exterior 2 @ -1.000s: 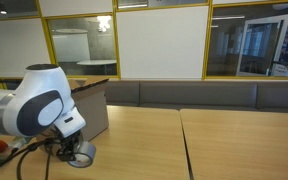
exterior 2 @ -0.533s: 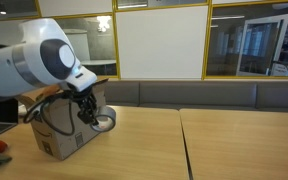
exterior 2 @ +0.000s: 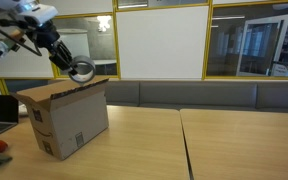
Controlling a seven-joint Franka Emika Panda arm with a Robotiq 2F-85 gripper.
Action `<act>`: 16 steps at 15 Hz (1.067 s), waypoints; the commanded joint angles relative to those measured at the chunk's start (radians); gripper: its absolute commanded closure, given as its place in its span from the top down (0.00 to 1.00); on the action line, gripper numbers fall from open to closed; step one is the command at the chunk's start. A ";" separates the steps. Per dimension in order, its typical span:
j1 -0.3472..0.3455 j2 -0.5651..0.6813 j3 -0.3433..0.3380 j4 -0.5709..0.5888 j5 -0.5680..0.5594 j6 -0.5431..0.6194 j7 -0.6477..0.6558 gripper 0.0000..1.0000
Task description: Put the objects to the right of the box in the box
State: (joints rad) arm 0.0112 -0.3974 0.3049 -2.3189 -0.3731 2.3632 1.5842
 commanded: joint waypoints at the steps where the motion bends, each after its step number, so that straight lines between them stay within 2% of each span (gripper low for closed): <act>1: -0.002 0.074 0.037 0.152 -0.054 -0.033 -0.047 0.29; 7: 0.047 0.267 0.029 0.345 -0.038 0.001 -0.228 0.29; 11: 0.104 0.415 0.002 0.483 0.028 0.011 -0.413 0.29; 16: 0.159 0.575 -0.035 0.632 0.181 0.003 -0.646 0.29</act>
State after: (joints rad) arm 0.1303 0.0788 0.3021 -1.8129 -0.2810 2.3717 1.0745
